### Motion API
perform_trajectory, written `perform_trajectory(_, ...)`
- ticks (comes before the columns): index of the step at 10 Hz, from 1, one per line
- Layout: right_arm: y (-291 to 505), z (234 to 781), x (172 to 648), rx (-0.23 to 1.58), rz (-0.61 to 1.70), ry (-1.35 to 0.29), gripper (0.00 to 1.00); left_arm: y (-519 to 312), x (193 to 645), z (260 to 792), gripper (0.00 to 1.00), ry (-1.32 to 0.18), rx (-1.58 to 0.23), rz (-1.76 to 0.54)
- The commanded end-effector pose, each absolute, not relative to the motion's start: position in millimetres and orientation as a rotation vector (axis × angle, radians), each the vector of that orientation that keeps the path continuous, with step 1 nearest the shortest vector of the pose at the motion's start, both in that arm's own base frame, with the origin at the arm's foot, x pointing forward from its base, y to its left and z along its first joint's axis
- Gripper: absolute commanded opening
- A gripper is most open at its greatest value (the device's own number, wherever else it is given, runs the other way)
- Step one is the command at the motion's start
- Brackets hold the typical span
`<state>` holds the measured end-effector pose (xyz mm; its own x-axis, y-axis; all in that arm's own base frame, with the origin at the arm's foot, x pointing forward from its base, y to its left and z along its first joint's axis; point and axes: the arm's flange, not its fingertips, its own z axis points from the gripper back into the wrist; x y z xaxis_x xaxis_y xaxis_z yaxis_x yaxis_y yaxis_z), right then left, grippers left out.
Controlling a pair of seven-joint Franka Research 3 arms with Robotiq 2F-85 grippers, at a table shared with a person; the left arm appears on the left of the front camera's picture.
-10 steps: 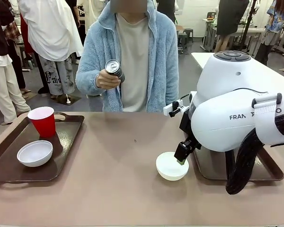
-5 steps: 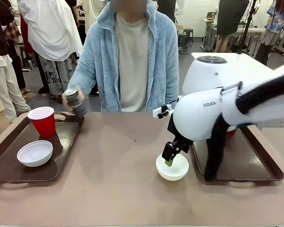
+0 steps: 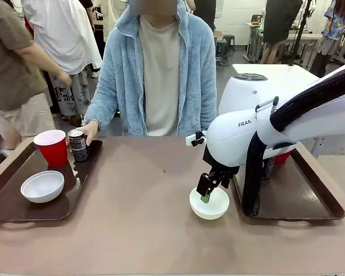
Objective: Prepare tableware on both trays.
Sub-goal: Pick up a Picnic Bowl from the table and place it on a Handle tray.
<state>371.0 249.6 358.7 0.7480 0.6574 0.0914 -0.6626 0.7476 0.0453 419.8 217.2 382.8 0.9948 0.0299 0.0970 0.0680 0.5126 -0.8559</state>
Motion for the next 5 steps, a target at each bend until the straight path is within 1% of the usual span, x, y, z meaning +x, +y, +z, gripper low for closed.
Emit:
perform_trajectory(1,243.3,355.8,377.0,0.046,0.710,-0.059,1.00,217.5,416.3,384.2,0.97,-0.107,-1.022,-0.029)
perform_trajectory(4,240.0,343.2,391.2,0.062,0.740,-0.047,1.00,217.5,416.3,384.2,0.97,-0.107,-1.022,-0.029)
perform_trajectory(5,241.6,340.4,395.1,0.061,0.760,-0.043,0.42,217.5,416.3,384.2,0.97,-0.107,-1.022,-0.029)
